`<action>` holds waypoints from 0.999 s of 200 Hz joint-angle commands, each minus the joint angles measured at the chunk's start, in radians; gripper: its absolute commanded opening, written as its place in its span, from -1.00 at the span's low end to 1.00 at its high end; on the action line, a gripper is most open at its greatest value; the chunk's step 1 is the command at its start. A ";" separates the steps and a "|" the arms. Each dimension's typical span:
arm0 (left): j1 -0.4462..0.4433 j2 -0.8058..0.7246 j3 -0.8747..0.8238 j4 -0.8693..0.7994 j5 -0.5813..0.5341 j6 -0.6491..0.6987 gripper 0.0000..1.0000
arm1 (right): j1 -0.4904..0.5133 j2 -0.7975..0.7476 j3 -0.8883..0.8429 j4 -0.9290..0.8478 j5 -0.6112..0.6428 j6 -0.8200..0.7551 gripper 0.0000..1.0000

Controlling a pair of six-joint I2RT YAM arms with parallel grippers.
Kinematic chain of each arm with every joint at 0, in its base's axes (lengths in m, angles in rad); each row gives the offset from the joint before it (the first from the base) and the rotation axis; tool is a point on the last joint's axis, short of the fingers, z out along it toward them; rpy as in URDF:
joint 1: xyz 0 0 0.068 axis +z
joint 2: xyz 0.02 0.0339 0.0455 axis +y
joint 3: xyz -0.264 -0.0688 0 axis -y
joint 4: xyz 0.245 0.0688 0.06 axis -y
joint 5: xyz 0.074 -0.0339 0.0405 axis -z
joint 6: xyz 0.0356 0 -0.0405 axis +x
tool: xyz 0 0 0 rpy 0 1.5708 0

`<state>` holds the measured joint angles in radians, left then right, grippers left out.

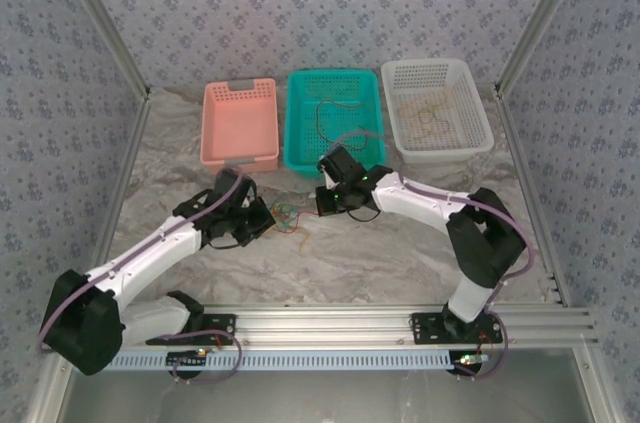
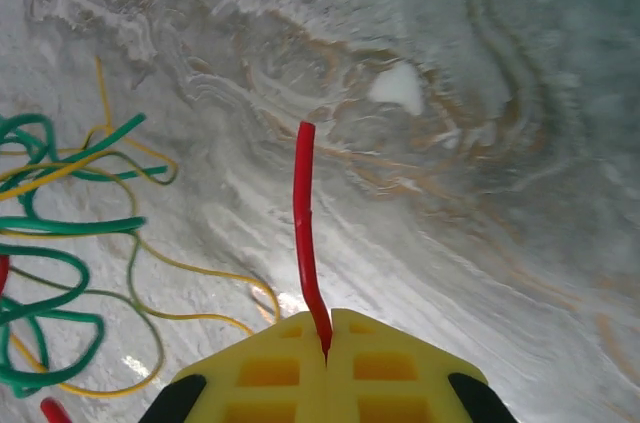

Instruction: Untangle the cables

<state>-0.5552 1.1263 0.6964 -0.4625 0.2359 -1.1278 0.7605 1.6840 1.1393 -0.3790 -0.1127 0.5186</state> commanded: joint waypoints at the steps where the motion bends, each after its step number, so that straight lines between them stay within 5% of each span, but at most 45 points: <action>1: 0.038 -0.051 -0.045 -0.074 -0.030 -0.036 -1.00 | -0.037 -0.142 -0.027 -0.120 0.171 0.102 -1.00; 43: 0.155 -0.136 -0.176 -0.080 -0.049 -0.186 -0.95 | -0.080 -0.364 -0.095 -0.217 0.195 0.154 -1.00; 92: 0.190 -0.089 -0.255 0.027 -0.035 -0.252 -0.32 | -0.007 -0.428 -0.090 -0.296 0.212 0.164 -1.00; 130: 0.186 -0.059 -0.201 0.052 -0.007 -0.227 -0.18 | -0.013 -0.424 -0.089 -0.317 0.173 0.139 -1.00; 165: 0.077 -0.071 0.027 -0.078 -0.056 -0.140 0.21 | -0.031 -0.407 -0.098 -0.320 0.132 0.120 -1.00; 200: -0.155 0.123 0.264 -0.199 -0.098 0.056 0.16 | -0.075 -0.407 -0.121 -0.316 0.109 0.084 -1.00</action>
<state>-0.5781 1.1381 0.8352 -0.5217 0.1825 -1.2396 0.7170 1.2716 1.0389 -0.6712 0.0185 0.6487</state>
